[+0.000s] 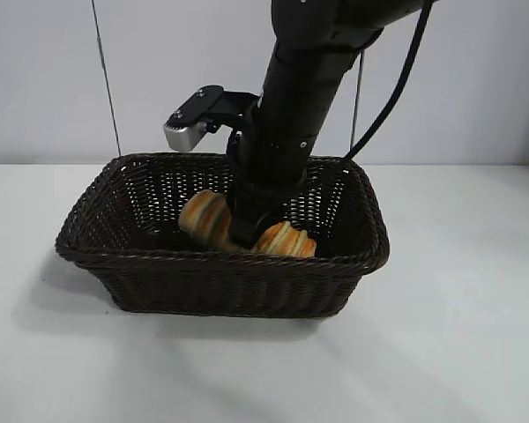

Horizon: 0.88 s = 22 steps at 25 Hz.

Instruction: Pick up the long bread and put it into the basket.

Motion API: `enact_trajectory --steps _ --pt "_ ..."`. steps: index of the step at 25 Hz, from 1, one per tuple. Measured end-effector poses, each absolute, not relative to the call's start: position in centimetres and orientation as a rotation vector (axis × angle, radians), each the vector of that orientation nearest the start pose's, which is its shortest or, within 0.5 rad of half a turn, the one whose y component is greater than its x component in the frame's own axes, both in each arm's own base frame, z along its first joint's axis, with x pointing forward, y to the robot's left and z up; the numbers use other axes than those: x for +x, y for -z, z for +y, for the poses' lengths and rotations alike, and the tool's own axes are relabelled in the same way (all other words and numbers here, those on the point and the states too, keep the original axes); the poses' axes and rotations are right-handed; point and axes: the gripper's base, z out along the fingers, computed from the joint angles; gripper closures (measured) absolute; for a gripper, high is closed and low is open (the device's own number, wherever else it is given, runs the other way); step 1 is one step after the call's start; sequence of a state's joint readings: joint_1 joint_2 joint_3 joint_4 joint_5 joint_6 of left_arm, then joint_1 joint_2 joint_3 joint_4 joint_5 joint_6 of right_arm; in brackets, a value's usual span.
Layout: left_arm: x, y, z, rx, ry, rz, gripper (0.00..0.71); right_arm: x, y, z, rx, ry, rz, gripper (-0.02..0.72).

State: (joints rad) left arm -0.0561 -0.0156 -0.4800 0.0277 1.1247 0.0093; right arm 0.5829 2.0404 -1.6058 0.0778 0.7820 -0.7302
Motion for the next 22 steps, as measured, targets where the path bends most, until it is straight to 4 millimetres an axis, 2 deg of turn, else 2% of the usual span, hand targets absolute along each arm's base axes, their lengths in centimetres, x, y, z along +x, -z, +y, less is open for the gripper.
enact_trajectory --steps 6,8,11,16,18,22 --pt "-0.8 -26.7 0.3 0.067 -0.006 2.111 0.032 37.2 -28.6 24.7 -1.198 -0.126 2.352 0.010" --pt "-0.8 -26.7 0.3 0.067 -0.006 2.111 0.032 37.6 -30.5 24.2 -1.015 -0.151 2.422 0.009" --pt "-0.8 -26.7 0.3 0.067 -0.006 2.111 0.032 38.5 -32.3 22.4 -0.755 -0.164 2.517 0.009" --pt "-0.8 -26.7 0.3 0.067 -0.006 2.111 0.032 40.4 -33.9 18.0 -0.568 -0.076 2.547 0.009" --pt "-0.8 -26.7 0.3 0.067 -0.006 2.111 0.032 41.3 -34.2 15.5 -0.496 -0.037 2.567 0.009" --pt "-0.8 -26.7 0.3 0.067 -0.006 2.111 0.032 42.8 -34.1 8.8 -0.321 0.067 2.639 0.009"
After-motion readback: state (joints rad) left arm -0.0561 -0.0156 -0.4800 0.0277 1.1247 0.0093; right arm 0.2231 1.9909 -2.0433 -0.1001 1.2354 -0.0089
